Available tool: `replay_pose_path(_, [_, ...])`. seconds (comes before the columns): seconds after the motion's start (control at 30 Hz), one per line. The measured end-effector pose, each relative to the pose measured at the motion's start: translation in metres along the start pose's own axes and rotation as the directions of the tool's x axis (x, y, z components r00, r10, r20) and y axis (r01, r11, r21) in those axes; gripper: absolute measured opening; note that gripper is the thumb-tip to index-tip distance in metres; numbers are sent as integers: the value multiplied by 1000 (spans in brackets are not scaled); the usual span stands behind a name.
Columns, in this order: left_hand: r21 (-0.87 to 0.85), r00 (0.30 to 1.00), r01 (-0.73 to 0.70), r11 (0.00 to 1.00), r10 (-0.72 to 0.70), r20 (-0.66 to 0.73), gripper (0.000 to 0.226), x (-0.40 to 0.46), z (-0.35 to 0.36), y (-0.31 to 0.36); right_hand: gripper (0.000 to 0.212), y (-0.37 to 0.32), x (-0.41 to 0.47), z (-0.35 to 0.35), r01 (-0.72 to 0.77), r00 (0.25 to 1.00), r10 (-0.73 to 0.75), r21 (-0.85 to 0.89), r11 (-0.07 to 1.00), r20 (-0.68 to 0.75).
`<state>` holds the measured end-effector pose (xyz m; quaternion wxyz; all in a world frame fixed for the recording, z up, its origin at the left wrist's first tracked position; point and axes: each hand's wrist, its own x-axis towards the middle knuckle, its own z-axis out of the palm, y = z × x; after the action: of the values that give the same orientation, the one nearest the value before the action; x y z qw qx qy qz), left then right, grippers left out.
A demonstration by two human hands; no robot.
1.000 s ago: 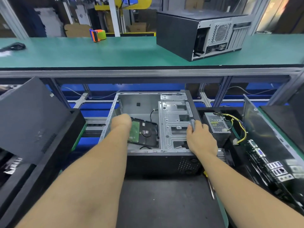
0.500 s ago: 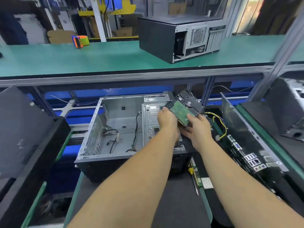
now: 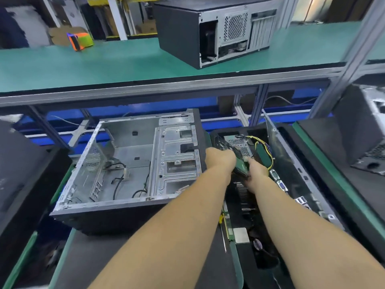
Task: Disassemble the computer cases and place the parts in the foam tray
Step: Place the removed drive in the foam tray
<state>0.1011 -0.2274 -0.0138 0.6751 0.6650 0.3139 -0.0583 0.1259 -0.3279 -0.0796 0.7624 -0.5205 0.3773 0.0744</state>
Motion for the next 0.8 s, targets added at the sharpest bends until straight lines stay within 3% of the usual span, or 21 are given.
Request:
replay_pose_path(0.17, [-16,995,58,998,-59,-79,30,18,24,-28,55,-20,28,6,-6,1000,7,-158,987,8])
replay_pose_path(0.3, [-188,989,120,975,-135,-67,34,26,30,-45,9,-38,42,14,98,990,-100,-31,995,-102])
replay_pose_path(0.47, [-354,987,160,921,-156,39,49,34,42,-45,25,-47,33,32,271,956,-270,-15,963,-117])
replay_pose_path(0.6, [-336,986,163,927,-141,90,58,45,60,-36,26,-36,22,36,366,912,-387,-154,918,-136])
replay_pose_path(0.7, [-330,988,151,932,-130,84,44,58,73,-34,20,-31,20,32,411,878,-462,-292,864,-129])
replay_pose_path(0.8, [-359,986,167,918,-150,74,32,67,78,-29,33,-27,23,26,426,861,-493,-354,833,-123])
